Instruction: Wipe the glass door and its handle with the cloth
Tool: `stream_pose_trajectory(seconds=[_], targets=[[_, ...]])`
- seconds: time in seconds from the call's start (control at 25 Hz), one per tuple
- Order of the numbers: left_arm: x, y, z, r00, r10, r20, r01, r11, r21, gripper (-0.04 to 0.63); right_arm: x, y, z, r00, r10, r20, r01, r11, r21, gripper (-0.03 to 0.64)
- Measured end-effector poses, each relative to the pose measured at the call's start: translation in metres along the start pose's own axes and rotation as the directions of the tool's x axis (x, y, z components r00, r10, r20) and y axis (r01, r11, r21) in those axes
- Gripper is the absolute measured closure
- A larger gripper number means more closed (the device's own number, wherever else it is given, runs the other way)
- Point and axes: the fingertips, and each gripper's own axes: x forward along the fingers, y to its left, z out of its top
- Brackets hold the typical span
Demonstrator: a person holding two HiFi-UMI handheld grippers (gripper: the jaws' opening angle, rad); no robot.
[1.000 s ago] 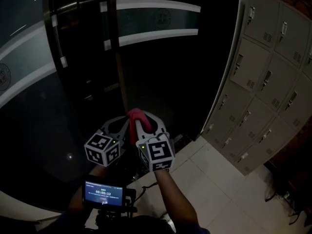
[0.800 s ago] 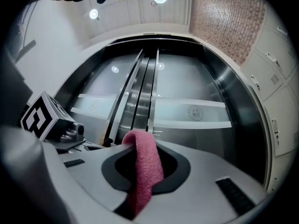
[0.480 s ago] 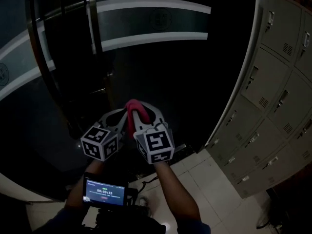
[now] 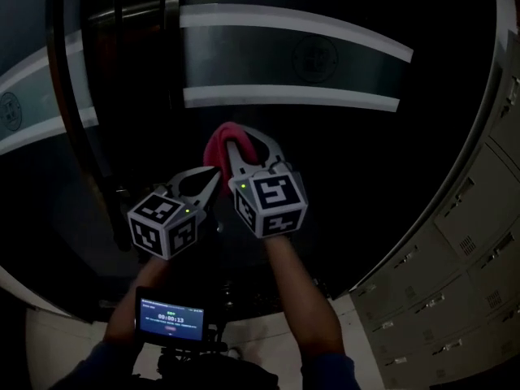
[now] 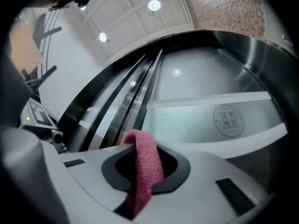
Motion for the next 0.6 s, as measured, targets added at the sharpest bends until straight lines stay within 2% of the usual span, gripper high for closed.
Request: stream_pose_trajectory(seconds=[0.24,0.44,0.6], targets=[[0.018,0.028,0.040,0.997,0.071,-0.003,-0.071,0.993,0.097,0.584,0.077,-0.006,0.030,0.989,0.138,0.055,-0.138,0.990,0.004,0.589],[0.033,0.040,0.033,0.991,0.134,-0.024,-0.131,0.985,0.114,0.584,0.098,-0.005,0.016,0.975,0.207,0.084,-0.209,0.978,0.012,0.589],[0.055,0.042,0.039,0.980,0.199,-0.015,-0.195,0.971,0.135,0.584,0.103,-0.025,0.019,0.958,0.258,0.123,-0.263,0.965,0.021,0.589]])
